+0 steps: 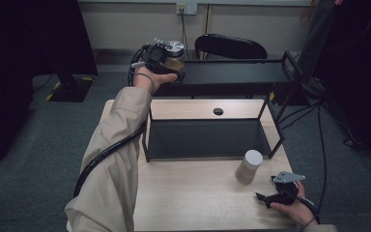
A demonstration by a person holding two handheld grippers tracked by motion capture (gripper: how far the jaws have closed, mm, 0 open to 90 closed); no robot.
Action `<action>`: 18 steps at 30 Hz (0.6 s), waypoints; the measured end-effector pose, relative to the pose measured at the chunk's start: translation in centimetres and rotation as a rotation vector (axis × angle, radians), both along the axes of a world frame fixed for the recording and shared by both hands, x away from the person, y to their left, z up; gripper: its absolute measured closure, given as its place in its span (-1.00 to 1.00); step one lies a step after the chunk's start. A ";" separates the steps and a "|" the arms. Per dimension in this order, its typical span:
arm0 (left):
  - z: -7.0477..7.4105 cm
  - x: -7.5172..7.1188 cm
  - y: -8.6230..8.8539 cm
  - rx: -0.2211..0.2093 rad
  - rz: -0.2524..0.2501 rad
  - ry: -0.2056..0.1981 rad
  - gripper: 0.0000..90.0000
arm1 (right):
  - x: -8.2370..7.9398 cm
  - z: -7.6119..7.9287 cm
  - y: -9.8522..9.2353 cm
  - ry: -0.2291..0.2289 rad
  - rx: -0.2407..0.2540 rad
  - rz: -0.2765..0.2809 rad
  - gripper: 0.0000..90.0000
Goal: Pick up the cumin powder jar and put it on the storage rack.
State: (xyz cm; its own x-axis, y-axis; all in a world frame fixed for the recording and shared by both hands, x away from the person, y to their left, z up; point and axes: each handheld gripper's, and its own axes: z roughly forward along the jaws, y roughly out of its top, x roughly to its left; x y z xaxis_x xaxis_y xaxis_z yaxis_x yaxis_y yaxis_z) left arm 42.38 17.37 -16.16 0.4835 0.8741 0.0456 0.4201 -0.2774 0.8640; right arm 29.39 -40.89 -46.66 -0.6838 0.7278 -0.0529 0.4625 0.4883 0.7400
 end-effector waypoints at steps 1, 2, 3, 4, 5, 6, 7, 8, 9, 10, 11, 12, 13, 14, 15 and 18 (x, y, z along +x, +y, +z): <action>-0.1 -0.1 0.0 -0.007 0.004 0.001 -0.91 | 0.0 0.0 0.0 0.000 0.000 0.000 -1.00; -0.1 -0.3 0.0 -0.010 0.005 0.001 -0.97 | 0.0 0.0 0.0 0.000 0.000 0.000 -1.00; -0.1 -0.5 0.1 -0.010 0.002 -0.001 -0.99 | 0.0 0.0 0.0 0.000 0.000 0.000 -1.00; -0.1 -0.6 0.2 -0.011 -0.008 -0.003 -0.99 | 0.0 0.0 0.0 0.000 0.000 0.000 -1.00; -0.1 -0.8 0.3 -0.013 -0.009 -0.007 -0.98 | 0.0 0.0 0.0 0.000 0.000 0.000 -1.00; -0.1 -1.0 0.3 -0.012 -0.011 -0.006 -0.98 | 0.0 0.0 0.0 0.000 0.000 0.000 -1.00; -0.1 -1.1 0.5 -0.016 -0.017 -0.007 -0.98 | 0.0 0.0 0.0 0.000 0.000 0.000 -1.00; -0.2 -1.3 0.5 -0.021 -0.015 -0.011 -0.98 | 0.0 0.0 0.0 0.000 0.000 0.000 -1.00; -0.2 -1.5 0.6 -0.021 -0.017 -0.010 -0.98 | 0.0 0.0 0.0 0.000 0.000 0.000 -1.00; -0.3 -1.6 0.7 -0.023 -0.024 -0.014 -0.99 | 0.0 0.0 0.0 0.000 0.000 0.000 -1.00; -0.3 -1.8 0.7 -0.017 -0.029 -0.018 -0.99 | 0.0 0.0 0.0 0.000 0.000 0.000 -1.00; -0.3 -2.0 0.8 -0.013 -0.033 -0.019 -0.99 | 0.0 0.0 0.0 0.000 0.000 -0.001 -1.00; -0.4 -2.2 0.8 -0.015 -0.034 -0.019 -0.99 | 0.0 0.0 0.0 0.000 0.000 -0.001 -1.00; -0.4 -2.4 0.8 -0.015 -0.032 -0.018 -0.99 | 0.0 0.0 0.0 0.000 0.000 0.000 -1.00; -0.4 -2.5 0.8 -0.008 -0.040 -0.016 -0.99 | 0.0 0.0 0.0 0.000 0.000 -0.001 -1.00; -0.6 -3.0 0.9 0.009 -0.063 -0.022 -0.98 | 0.0 0.0 0.0 0.000 0.000 -0.001 -1.00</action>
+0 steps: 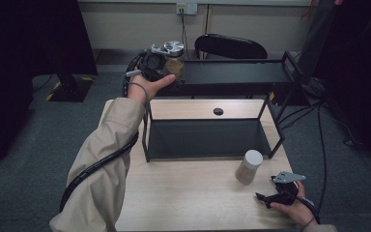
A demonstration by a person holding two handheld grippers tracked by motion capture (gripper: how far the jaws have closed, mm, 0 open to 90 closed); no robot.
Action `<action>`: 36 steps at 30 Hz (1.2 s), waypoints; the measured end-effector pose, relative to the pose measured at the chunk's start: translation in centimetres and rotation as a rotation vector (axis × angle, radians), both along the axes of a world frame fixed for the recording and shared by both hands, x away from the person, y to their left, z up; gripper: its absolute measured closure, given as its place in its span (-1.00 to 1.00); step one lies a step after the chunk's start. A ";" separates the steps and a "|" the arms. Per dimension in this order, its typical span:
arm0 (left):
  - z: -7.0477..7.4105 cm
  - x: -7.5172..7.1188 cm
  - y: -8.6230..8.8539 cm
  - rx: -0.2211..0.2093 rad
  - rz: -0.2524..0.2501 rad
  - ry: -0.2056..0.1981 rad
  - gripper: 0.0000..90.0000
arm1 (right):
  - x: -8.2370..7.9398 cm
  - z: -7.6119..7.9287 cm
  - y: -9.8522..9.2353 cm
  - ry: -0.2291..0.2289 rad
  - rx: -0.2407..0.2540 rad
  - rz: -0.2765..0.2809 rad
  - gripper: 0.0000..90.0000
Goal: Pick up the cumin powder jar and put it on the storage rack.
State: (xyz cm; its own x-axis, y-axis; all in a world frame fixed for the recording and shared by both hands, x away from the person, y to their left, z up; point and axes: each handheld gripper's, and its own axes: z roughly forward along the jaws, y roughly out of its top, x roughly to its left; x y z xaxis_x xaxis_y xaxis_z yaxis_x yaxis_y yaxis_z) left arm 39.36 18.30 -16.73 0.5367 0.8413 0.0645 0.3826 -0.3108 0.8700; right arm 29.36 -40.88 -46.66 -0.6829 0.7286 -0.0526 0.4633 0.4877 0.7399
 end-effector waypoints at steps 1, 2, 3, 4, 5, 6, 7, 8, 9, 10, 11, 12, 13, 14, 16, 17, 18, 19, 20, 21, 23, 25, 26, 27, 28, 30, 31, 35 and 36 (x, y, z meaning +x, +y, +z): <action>-0.1 -0.1 0.1 -0.004 -0.007 0.002 -0.99 | 0.0 0.0 0.0 0.000 0.000 0.000 -1.00; -0.1 -0.2 0.3 -0.004 -0.019 0.005 -0.99 | 0.0 0.0 0.0 0.000 0.000 0.000 -1.00; -0.2 -0.3 0.4 -0.010 -0.028 0.005 -0.99 | 0.0 0.0 0.0 0.000 0.000 0.000 -1.00; -0.3 -0.5 0.5 -0.014 -0.035 0.003 -0.99 | 0.0 0.0 0.0 0.000 0.000 0.000 -1.00; -0.3 -0.6 0.5 -0.010 -0.044 0.004 -0.99 | 0.0 0.0 0.0 0.000 0.000 -0.001 -1.00; -0.4 -0.9 0.6 -0.012 -0.048 -0.002 -0.98 | 0.0 0.0 0.0 0.000 0.000 -0.001 -1.00; -0.6 -1.1 0.6 -0.016 -0.048 -0.006 -0.98 | 0.0 0.0 0.0 0.000 0.000 -0.001 -1.00; -0.6 -1.2 0.7 -0.015 -0.058 -0.005 -0.99 | 0.0 0.0 0.0 0.000 0.000 -0.001 -1.00; -0.7 -1.3 0.8 -0.017 -0.062 -0.006 -0.99 | 0.0 0.0 0.0 0.000 0.000 -0.001 -1.00; -0.9 -1.5 0.8 -0.020 -0.063 -0.007 -0.98 | 0.0 0.0 0.0 0.000 0.000 -0.001 -1.00; -1.0 -1.6 0.9 -0.021 -0.073 -0.005 -0.98 | 0.0 0.0 0.0 0.000 0.000 -0.001 -1.00; -1.1 -1.7 1.0 -0.027 -0.078 -0.006 -0.98 | 0.0 0.0 0.0 0.000 0.000 -0.001 -1.00; -1.2 -1.9 1.1 -0.023 -0.083 -0.005 -0.98 | 0.0 0.0 0.0 0.000 0.000 -0.002 -1.00; -1.4 -2.0 1.2 -0.023 -0.089 -0.005 -0.98 | 0.0 0.0 0.0 0.000 0.000 -0.002 -1.00; -1.7 -2.3 1.3 -0.029 -0.093 -0.003 -0.98 | 0.0 0.0 0.0 0.000 0.000 -0.002 -1.00; -1.9 -2.4 1.4 -0.033 -0.097 0.000 -0.98 | 0.0 0.0 0.0 0.000 0.000 -0.002 -1.00; -2.0 -2.6 1.5 -0.034 -0.100 0.002 -0.98 | -0.1 0.0 0.0 0.000 0.000 -0.002 -1.00; -2.2 -2.7 1.6 -0.034 -0.106 0.000 -0.98 | -0.1 0.0 0.0 0.000 0.000 -0.003 -1.00; -2.4 -2.9 1.7 -0.038 -0.108 -0.002 -0.98 | -0.1 0.0 0.0 -0.001 0.000 -0.003 -1.00; -2.6 -3.0 1.8 -0.041 -0.112 0.001 -0.98 | -0.1 0.0 0.0 0.000 0.000 -0.003 -1.00; -2.8 -3.4 2.0 -0.040 -0.124 -0.002 -0.98 | -0.1 0.0 0.0 -0.001 0.000 -0.004 -1.00; -3.2 -3.7 2.2 -0.050 -0.136 0.002 -0.98 | -0.1 0.0 0.0 -0.001 0.000 -0.004 -1.00; -3.4 -3.9 2.3 -0.052 -0.137 0.002 -0.98 | -0.1 0.0 0.0 -0.001 0.000 -0.004 -1.00; -3.6 -4.1 2.3 -0.052 -0.138 -0.001 -0.98 | -0.1 0.0 0.0 -0.001 0.001 -0.004 -1.00; -3.8 -4.3 2.3 -0.044 -0.137 0.000 -0.98 | -0.1 0.0 0.0 -0.001 0.001 -0.004 -1.00; -4.2 -4.5 2.5 -0.043 -0.144 0.003 -0.98 | -0.1 0.0 0.0 -0.002 0.001 -0.005 -1.00; -4.4 -4.5 2.6 -0.042 -0.148 0.011 -0.98 | -0.1 0.0 0.0 -0.001 0.001 -0.005 -1.00; -5.2 -5.0 2.9 -0.027 -0.156 0.019 -0.98 | -0.1 0.0 0.0 -0.002 0.002 -0.005 -1.00; -5.4 -5.1 3.0 -0.034 -0.157 0.025 -0.98 | -0.1 0.0 0.0 -0.001 0.002 -0.005 -1.00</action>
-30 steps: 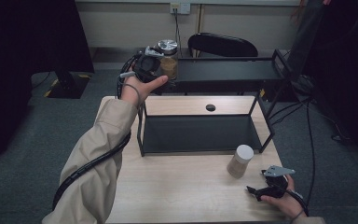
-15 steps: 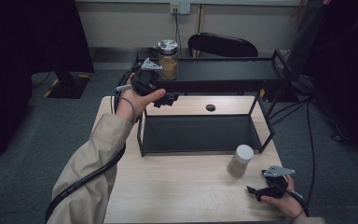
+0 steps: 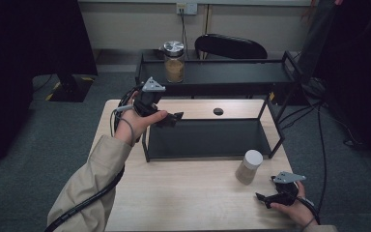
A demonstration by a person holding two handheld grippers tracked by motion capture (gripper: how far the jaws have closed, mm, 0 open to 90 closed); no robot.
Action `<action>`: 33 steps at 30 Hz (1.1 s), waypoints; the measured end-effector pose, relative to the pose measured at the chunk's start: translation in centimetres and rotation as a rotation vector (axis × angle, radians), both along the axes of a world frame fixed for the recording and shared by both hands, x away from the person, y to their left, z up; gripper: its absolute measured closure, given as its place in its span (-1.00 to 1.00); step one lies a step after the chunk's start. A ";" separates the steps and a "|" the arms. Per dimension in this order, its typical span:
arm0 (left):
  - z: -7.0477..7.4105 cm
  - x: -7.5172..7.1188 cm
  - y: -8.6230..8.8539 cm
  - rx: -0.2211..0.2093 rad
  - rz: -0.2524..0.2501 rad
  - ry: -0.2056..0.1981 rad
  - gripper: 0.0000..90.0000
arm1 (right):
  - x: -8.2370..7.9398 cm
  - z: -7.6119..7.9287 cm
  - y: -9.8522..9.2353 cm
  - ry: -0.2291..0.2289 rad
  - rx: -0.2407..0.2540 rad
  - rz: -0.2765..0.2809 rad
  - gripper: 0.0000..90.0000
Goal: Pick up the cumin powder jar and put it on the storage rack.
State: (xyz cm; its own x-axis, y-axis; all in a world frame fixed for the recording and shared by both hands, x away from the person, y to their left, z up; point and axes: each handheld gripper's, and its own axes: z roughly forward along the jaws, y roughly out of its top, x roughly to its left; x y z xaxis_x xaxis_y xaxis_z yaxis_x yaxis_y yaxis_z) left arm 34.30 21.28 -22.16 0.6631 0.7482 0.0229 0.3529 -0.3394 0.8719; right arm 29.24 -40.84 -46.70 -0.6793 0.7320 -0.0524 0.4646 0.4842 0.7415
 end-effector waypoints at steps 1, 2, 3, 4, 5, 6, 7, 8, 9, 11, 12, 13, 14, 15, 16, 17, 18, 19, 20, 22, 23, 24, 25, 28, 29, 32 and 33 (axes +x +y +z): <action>-0.2 -0.1 0.1 0.000 -0.002 0.000 -0.98 | 0.0 0.0 0.0 0.000 0.000 0.000 -1.00; -0.4 -0.3 0.1 0.003 -0.002 -0.001 -0.98 | 0.0 0.0 0.0 0.000 0.000 0.000 -1.00; -0.6 -0.4 0.2 0.009 -0.004 0.001 -0.98 | 0.0 0.0 0.0 0.000 0.000 0.000 -1.00; -0.8 -0.6 0.3 0.005 -0.008 0.002 -0.98 | 0.0 0.0 0.0 0.000 0.000 0.000 -1.00; -1.1 -0.7 0.4 -0.001 -0.010 0.002 -0.98 | 0.0 0.0 0.0 -0.001 0.000 0.001 -1.00; -1.3 -0.9 0.5 0.000 -0.014 0.006 -0.98 | 0.0 0.0 0.0 -0.001 -0.001 0.001 -1.00; -1.7 -1.0 0.5 -0.007 -0.016 0.005 -0.98 | 0.0 0.0 0.0 -0.002 -0.001 0.001 -1.00; -1.9 -1.2 0.6 -0.007 -0.017 0.008 -0.98 | 0.0 0.0 0.0 -0.002 -0.001 0.001 -1.00; -2.1 -1.2 0.7 -0.007 -0.023 0.011 -0.98 | 0.0 0.0 0.0 -0.002 -0.001 0.001 -1.00; -2.5 -1.5 0.8 -0.007 -0.023 0.012 -0.98 | 0.0 0.0 0.0 -0.002 -0.001 0.001 -1.00; -2.8 -1.7 0.8 -0.003 -0.022 0.012 -0.98 | 0.0 0.0 0.0 -0.001 -0.001 0.001 -1.00; -3.0 -1.8 0.8 -0.004 -0.022 0.011 -0.98 | 0.0 0.0 0.0 -0.002 -0.001 0.001 -1.00; -3.2 -1.9 0.8 0.001 -0.024 0.012 -0.98 | 0.0 0.0 0.0 -0.002 -0.001 0.001 -1.00; -3.4 -2.0 0.8 0.005 -0.024 0.015 -0.98 | 0.0 0.0 0.0 -0.002 -0.001 0.001 -1.00; -3.7 -2.2 0.9 0.001 -0.020 0.018 -0.98 | 0.0 0.0 0.0 -0.002 0.000 0.001 -1.00; -3.9 -2.2 0.9 0.005 -0.019 0.022 -0.98 | 0.0 0.0 0.0 -0.002 -0.001 0.001 -1.00; -4.1 -2.3 1.0 0.007 -0.021 0.023 -0.98 | 0.0 0.0 0.0 -0.002 -0.001 0.001 -1.00; -4.3 -2.4 1.1 0.004 -0.020 0.026 -0.98 | 0.0 0.0 0.0 -0.002 -0.001 0.001 -1.00; -4.5 -2.4 1.1 0.001 -0.021 0.031 -0.98 | 0.0 0.0 0.0 -0.001 -0.001 0.001 -1.00; -4.9 -2.6 1.2 0.000 -0.019 0.034 -0.98 | 0.0 0.0 0.0 0.001 0.000 -0.001 -1.00; -5.1 -2.7 1.3 0.000 -0.021 0.036 -0.98 | 0.0 0.0 0.0 0.001 0.000 -0.001 -1.00; -5.3 -2.8 1.3 -0.004 -0.018 0.037 -0.98 | 0.0 0.0 0.0 0.001 0.000 -0.001 -1.00; -5.5 -3.0 1.4 -0.001 -0.019 0.035 -0.98 | 0.0 0.0 0.0 0.001 0.000 -0.001 -1.00; -6.1 -3.4 1.4 0.003 -0.014 0.036 -0.98 | 0.0 0.0 0.0 0.001 -0.001 0.001 -1.00; -6.3 -3.5 1.5 0.002 -0.015 0.038 -0.98 | 0.0 0.0 0.0 0.001 -0.001 0.001 -1.00; -7.1 -3.8 1.6 0.005 -0.010 0.043 -0.98 | 0.0 0.0 0.0 0.001 -0.001 0.001 -1.00; -7.3 -3.9 1.7 0.005 -0.010 0.045 -0.98 | 0.0 0.0 0.0 0.001 -0.001 0.001 -1.00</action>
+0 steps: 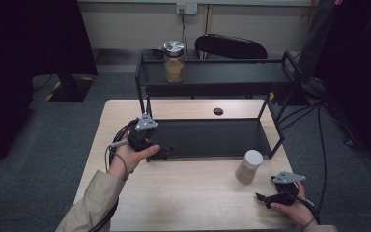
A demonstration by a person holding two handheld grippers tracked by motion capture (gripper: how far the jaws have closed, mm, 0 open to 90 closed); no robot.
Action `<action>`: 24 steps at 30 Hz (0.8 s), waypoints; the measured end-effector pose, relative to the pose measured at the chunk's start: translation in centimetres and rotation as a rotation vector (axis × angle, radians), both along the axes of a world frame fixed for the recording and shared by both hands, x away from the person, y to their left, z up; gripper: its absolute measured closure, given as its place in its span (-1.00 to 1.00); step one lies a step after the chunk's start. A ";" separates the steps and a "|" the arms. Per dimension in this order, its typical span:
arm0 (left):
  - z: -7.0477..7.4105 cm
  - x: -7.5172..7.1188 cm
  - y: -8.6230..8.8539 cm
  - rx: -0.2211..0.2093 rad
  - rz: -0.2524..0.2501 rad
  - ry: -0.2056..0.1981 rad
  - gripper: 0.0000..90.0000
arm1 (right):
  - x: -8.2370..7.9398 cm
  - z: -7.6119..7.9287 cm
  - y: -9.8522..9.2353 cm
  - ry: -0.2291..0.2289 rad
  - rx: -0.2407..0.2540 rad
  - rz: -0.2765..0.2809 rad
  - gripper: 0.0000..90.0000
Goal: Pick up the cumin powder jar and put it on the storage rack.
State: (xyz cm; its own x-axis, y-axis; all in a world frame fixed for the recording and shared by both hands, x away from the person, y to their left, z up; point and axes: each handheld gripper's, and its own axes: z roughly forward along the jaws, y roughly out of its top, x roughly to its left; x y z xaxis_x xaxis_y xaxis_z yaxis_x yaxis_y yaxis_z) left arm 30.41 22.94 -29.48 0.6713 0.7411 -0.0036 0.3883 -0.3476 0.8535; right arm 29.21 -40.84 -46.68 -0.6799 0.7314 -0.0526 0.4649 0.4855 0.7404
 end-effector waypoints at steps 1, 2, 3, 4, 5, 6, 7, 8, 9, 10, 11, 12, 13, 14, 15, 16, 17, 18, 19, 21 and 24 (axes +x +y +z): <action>-0.3 -0.1 0.0 -0.002 0.001 0.001 -0.98 | 0.0 0.0 0.0 0.000 0.000 0.000 -1.00; -0.5 -0.2 0.1 0.002 0.001 0.003 -0.98 | 0.0 0.0 0.0 0.000 0.000 0.000 -1.00; -0.7 -0.3 0.1 0.011 0.000 0.003 -0.98 | 0.0 0.0 0.0 0.000 0.000 0.000 -1.00; -1.0 -0.4 0.0 0.010 0.006 0.006 -0.98 | 0.0 0.0 0.0 0.000 0.000 0.000 -1.00; -1.3 -0.5 0.1 0.011 0.003 0.006 -0.98 | 0.0 0.0 0.0 0.000 0.000 0.000 -1.00; -1.6 -0.6 0.3 0.012 0.001 0.005 -0.98 | 0.0 0.0 0.0 0.000 0.000 0.000 -1.00; -1.9 -0.8 0.3 0.004 0.006 0.007 -0.98 | 0.0 0.0 0.0 0.000 0.000 0.000 -1.00; -2.3 -0.9 0.4 0.005 0.007 0.005 -0.98 | 0.0 0.0 0.0 0.000 0.000 0.000 -1.00; -2.6 -1.1 0.5 0.009 0.006 0.005 -0.98 | 0.0 0.0 0.0 0.000 0.000 0.000 -1.00; -3.0 -1.2 0.5 0.002 0.010 0.006 -0.98 | 0.0 0.0 0.0 0.000 0.000 0.000 -1.00; -3.4 -1.4 0.6 -0.003 0.011 0.008 -0.98 | 0.0 0.0 0.0 0.000 0.000 0.000 -1.00; -3.7 -1.5 0.6 -0.004 0.012 0.009 -0.98 | 0.0 0.0 0.0 0.000 0.000 0.000 -1.00; -3.9 -1.6 0.6 0.003 0.008 0.011 -0.98 | 0.0 0.0 0.0 0.000 0.000 0.000 -1.00; -4.1 -1.8 0.6 0.003 0.014 0.013 -0.98 | 0.0 0.0 0.0 0.000 0.000 0.000 -1.00; -4.3 -1.9 0.6 0.003 0.016 0.014 -0.97 | 0.0 0.0 0.0 0.000 0.000 0.000 -1.00; -4.5 -2.0 0.7 0.002 0.014 0.015 -0.97 | 0.0 0.0 0.0 0.000 0.000 0.000 -1.00; -4.8 -2.1 0.8 -0.005 0.016 0.015 -0.98 | 0.0 0.0 0.0 0.000 0.000 -0.001 -1.00; -5.0 -2.2 0.9 -0.004 0.017 0.017 -0.97 | 0.0 0.0 0.0 0.000 0.000 -0.001 -1.00; -5.1 -2.3 0.9 0.000 0.018 0.017 -0.97 | 0.0 0.0 0.0 0.000 0.000 -0.001 -1.00; -5.5 -2.5 1.1 -0.001 0.018 0.016 -0.97 | 0.0 0.0 0.0 0.000 0.000 -0.001 -1.00; -6.1 -2.7 1.4 -0.011 0.012 0.015 -0.97 | 0.0 0.0 0.0 0.000 0.000 -0.001 -1.00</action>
State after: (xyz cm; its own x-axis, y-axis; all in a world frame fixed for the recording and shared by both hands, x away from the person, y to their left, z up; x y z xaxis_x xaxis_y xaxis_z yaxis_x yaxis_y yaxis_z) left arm 27.75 24.32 -35.63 0.6621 0.7491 -0.0217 0.4049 -0.3332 0.8515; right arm 29.19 -40.82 -46.68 -0.6792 0.7320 -0.0529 0.4652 0.4852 0.7404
